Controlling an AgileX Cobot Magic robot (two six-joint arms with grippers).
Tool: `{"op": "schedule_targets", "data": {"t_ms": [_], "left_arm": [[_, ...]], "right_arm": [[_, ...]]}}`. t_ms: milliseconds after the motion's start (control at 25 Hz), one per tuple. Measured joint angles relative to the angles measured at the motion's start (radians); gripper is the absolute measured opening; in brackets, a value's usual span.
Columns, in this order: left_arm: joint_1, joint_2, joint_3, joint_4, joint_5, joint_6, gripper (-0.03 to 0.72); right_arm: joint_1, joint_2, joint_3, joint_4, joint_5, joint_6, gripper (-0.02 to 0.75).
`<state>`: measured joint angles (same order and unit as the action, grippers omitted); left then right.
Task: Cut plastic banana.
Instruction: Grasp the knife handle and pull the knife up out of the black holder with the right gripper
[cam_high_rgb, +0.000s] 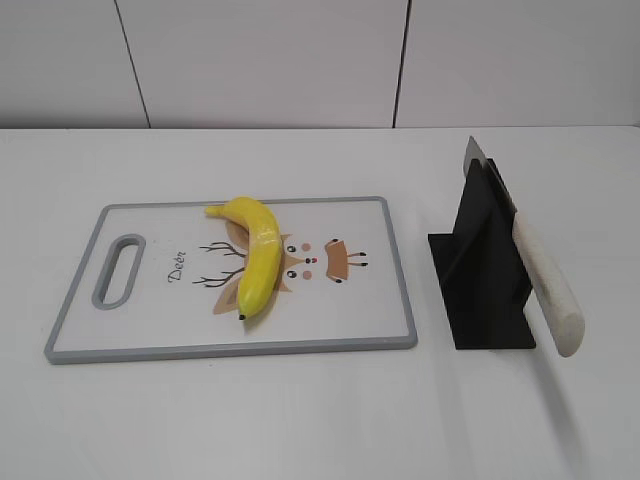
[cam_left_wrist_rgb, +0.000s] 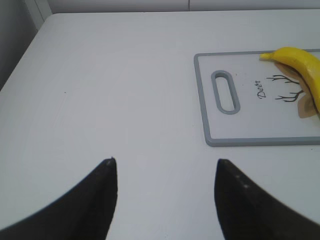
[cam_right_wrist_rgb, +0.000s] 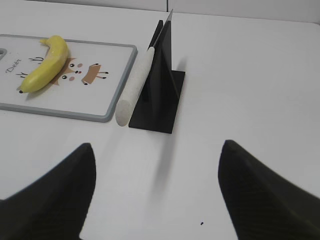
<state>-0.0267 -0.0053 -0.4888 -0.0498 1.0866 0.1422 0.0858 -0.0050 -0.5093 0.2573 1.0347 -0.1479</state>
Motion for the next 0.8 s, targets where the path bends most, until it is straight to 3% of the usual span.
{"op": "schedule_targets", "data": {"t_ms": [800], "left_arm": [[0.000,0.000,0.000,0.000,0.000,0.000,0.580]], "right_arm": [[0.000,0.000,0.000,0.001,0.000,0.000,0.581]]}}
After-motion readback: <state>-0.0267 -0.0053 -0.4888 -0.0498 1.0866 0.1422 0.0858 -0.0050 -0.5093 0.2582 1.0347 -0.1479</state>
